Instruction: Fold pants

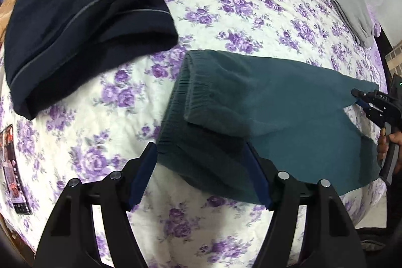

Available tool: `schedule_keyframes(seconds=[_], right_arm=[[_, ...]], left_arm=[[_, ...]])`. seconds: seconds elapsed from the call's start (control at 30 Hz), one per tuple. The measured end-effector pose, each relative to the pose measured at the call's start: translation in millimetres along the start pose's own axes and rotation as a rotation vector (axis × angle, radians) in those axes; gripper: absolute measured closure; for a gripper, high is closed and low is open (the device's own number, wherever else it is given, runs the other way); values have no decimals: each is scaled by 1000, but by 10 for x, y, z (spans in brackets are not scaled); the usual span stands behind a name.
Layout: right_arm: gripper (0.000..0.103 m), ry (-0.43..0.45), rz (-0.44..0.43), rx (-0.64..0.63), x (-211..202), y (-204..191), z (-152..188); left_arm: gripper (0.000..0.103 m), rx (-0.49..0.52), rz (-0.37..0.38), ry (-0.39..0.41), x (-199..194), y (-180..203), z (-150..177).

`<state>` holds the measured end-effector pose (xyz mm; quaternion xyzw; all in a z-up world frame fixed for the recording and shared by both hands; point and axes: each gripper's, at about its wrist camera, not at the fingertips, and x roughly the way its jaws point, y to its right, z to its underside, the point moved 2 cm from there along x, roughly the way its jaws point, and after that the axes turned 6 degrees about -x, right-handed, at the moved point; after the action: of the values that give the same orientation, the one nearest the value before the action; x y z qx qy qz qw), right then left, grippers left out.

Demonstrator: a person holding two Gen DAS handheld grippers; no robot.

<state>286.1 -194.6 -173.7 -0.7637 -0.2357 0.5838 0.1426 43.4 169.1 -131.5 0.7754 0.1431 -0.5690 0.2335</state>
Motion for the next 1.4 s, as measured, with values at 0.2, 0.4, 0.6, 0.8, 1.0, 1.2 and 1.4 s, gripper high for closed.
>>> schedule_keyframes(seconds=[0.2, 0.4, 0.6, 0.8, 1.0, 1.2, 1.4], right_arm=[[89, 9, -7, -14, -50, -2, 17], [89, 9, -8, -22, -48, -6, 62], [89, 14, -12, -18, -53, 6, 94], [89, 21, -23, -10, -70, 5, 89], [89, 16, -19, -17, -27, -25, 83], [89, 20, -25, -18, -52, -15, 49], [98, 39, -63, -29, -227, -36, 32]], left_arm=[[41, -73, 85, -58, 107, 114, -137], [43, -133, 85, -115, 316, 179, -270], [60, -224, 101, -175, 511, 101, -327], [58, -307, 126, -219, 481, 16, -291], [58, -347, 121, -238, 539, -24, -244], [74, -423, 117, -200, 621, -61, -389], [98, -349, 71, -77, 311, 44, -442]])
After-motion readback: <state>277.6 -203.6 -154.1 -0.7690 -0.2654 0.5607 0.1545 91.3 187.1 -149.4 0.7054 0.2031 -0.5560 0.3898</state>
